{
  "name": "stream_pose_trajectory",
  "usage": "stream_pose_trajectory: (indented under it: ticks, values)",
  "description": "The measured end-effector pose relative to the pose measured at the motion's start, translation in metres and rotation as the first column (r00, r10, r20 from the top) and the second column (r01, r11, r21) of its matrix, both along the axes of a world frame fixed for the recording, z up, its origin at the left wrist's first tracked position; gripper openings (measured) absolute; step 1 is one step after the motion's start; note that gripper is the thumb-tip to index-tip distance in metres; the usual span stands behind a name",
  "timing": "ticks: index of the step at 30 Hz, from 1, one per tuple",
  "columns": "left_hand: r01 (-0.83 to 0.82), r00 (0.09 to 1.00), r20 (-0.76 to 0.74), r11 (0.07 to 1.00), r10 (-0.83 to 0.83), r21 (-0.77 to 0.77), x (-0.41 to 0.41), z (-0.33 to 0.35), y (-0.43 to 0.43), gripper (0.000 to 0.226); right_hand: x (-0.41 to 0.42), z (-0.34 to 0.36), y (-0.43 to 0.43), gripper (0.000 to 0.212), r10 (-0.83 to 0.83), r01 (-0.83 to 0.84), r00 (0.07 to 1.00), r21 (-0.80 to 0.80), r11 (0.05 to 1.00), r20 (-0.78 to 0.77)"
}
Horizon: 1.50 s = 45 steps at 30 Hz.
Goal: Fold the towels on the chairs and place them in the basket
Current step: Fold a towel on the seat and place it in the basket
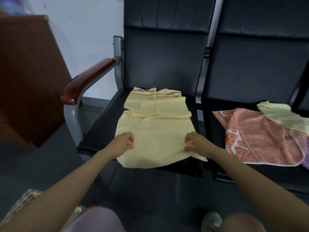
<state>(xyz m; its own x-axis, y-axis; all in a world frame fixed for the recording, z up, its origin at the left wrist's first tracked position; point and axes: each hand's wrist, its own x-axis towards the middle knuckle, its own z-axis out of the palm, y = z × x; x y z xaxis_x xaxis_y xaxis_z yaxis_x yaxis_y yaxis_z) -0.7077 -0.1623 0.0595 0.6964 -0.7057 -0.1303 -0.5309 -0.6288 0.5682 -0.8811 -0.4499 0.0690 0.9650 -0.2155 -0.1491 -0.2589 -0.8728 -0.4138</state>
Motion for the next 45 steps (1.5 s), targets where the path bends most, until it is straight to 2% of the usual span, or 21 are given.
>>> stream_pose_trajectory:
  ticks: [3,5,7,9,11,12,14,17,20,23,26,27,30,33,36,39,45]
  values:
    - [-0.207,0.940,0.293,0.975,0.177,0.075,-0.002,-0.001,-0.005,0.015,-0.007,-0.012,0.006,0.014,-0.028,0.054,0.982,-0.136,0.989,0.187]
    - [-0.265,0.903,0.380,0.957,0.202,0.122,-0.007,-0.002,-0.011,0.019,-0.009,-0.020,0.008,0.007,0.014,0.024,0.979,-0.182,0.983,0.203]
    - [-0.249,0.909,0.370,0.962,0.193,0.109,-0.012,-0.003,-0.017,0.022,-0.009,-0.024,0.007,0.013,0.026,0.007,0.987,-0.200,0.980,0.160]
    - [-0.170,0.937,0.314,0.985,0.151,0.034,-0.013,-0.007,-0.023,0.022,-0.007,-0.025,0.003,0.027,0.014,0.008,0.994,-0.200,0.980,0.108]
    - [-0.042,0.991,0.129,0.999,0.043,-0.008,-0.014,-0.007,-0.024,0.023,-0.006,-0.021,0.002,0.038,-0.002,0.008,0.999,-0.159,0.987,0.037]
    - [0.024,0.999,0.032,1.000,-0.025,0.017,-0.016,-0.006,-0.024,0.032,-0.005,-0.019,0.002,0.043,-0.019,0.018,1.000,-0.111,0.994,-0.011]
    - [0.102,0.994,-0.034,0.993,-0.100,0.056,-0.016,-0.007,-0.022,0.041,-0.006,-0.014,0.001,0.050,-0.046,0.045,0.997,-0.029,0.999,-0.069]
    - [0.022,1.000,0.004,0.999,-0.022,-0.044,-0.004,-0.008,-0.020,0.026,-0.008,-0.008,-0.007,0.044,-0.043,0.044,0.998,0.013,0.999,-0.050]
    - [-0.001,0.993,0.122,0.999,0.006,-0.044,0.010,-0.010,-0.019,0.012,-0.009,-0.007,-0.015,0.036,-0.026,0.025,0.999,-0.034,0.999,-0.035]
    - [-0.049,0.977,0.209,0.999,0.047,0.005,0.014,-0.012,-0.022,0.023,-0.006,-0.014,-0.015,0.021,-0.086,0.092,0.995,-0.123,0.988,0.055]
    - [-0.036,0.970,0.244,0.997,0.017,0.072,0.010,-0.010,-0.024,0.023,0.000,-0.016,-0.006,0.013,-0.124,0.130,0.991,-0.248,0.960,0.039]
    - [-0.054,0.971,0.235,0.996,0.035,0.073,0.007,-0.005,-0.024,0.021,0.001,-0.012,-0.002,0.011,-0.160,0.166,0.986,-0.244,0.955,0.045]
    - [-0.187,0.962,0.188,0.980,0.197,-0.068,-0.002,0.021,-0.025,0.003,0.001,0.013,0.006,0.012,-0.297,0.309,0.944,-0.076,0.948,0.143]
    - [-0.266,0.941,0.115,0.908,0.317,-0.324,-0.011,0.062,-0.023,0.009,-0.006,0.058,0.016,0.013,-0.335,0.324,0.877,0.091,0.942,0.345]
    - [-0.246,0.921,0.159,0.847,0.356,-0.470,-0.019,0.108,-0.016,0.025,-0.016,0.114,0.032,0.010,-0.364,0.297,0.799,0.212,0.931,0.479]
    - [-0.207,0.896,0.226,0.809,0.383,-0.550,-0.039,0.155,-0.005,0.038,-0.026,0.165,0.045,0.020,-0.299,0.280,0.744,0.127,0.952,0.597]
    - [-0.117,0.907,0.176,0.632,0.381,-0.766,-0.077,0.224,0.023,0.029,-0.066,0.251,0.077,0.024,-0.237,0.204,0.612,0.139,0.969,0.754]
